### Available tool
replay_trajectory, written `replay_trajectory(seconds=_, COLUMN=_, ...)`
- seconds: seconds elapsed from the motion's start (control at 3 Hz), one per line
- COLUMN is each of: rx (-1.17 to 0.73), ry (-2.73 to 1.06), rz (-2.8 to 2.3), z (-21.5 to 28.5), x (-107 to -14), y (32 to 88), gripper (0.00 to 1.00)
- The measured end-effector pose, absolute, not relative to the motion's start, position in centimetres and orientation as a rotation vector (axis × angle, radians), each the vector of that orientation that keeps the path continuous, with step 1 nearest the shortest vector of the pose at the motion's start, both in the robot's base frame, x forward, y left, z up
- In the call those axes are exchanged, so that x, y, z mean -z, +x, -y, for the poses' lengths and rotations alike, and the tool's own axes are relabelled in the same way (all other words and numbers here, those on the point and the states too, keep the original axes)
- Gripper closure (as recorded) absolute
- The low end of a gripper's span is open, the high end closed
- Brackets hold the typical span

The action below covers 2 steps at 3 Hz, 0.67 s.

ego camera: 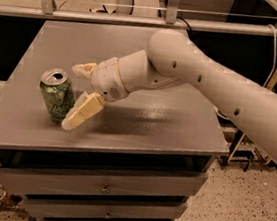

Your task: Knock green can over

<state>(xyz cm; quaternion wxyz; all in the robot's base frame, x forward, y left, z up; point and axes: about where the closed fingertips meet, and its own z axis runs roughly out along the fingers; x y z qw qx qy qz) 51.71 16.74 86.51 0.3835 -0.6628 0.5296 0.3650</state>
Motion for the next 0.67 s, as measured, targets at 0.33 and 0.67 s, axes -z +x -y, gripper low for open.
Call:
replay_trajectory(seconds=0.33, rx=-0.947, ry=-1.691, rz=-1.347, z=-17.17, x=-86.38, y=51.51, gripper=0.00)
replay_trajectory(seconds=0.67, rx=-0.969, ry=-1.686, rz=-1.360, z=-17.65, x=-85.82, y=51.33, gripper=0.21)
